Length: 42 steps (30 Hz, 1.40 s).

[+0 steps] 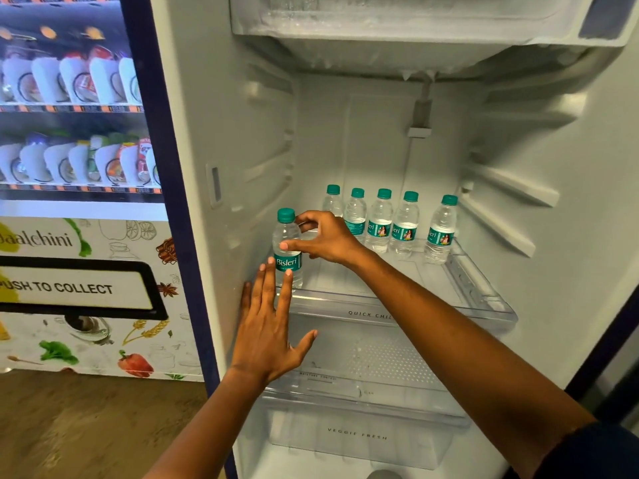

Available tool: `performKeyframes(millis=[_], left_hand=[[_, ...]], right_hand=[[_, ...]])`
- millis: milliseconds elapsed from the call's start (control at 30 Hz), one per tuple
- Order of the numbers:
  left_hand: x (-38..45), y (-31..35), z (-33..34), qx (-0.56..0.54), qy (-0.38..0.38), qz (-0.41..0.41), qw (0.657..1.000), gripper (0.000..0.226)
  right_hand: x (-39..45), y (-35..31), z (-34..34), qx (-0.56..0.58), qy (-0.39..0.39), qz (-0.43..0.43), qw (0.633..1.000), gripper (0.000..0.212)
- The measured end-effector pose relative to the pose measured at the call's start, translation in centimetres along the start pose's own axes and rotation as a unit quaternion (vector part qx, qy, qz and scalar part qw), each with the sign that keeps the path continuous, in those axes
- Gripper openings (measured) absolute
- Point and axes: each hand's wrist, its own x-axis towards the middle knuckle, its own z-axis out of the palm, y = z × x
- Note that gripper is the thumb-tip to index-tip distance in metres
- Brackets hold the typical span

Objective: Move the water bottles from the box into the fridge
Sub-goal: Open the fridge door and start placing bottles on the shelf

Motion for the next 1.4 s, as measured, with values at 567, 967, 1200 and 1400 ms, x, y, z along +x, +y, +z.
performKeyframes(millis=[567,967,1200,1400], left_hand=[[0.1,-0.1,0.2,0.008,-0.010,-0.007,1.000,0.105],[0.1,-0.2,0.0,0.021,-0.019,-0.007,1.000,0.106],[0.1,-0.4,-0.1,0.023,-0.026,-0.004,0.999,0.107],[0.0,-0.7,-0.3,0.017,-0.040,0.007,0.999,0.105]], right_hand=[[9.3,5.0,-4.7,-0.214,0.092,0.114,0.966,0.072],[6.0,3.2,-4.4,-0.179,0.144,0.092,0.969,0.071],[2.3,0.8,-3.5,-0.166,0.084,0.063,0.981,0.069],[-0.7,-0.8,-3.4,-0.163,0.063,0.043,0.984,0.065]])
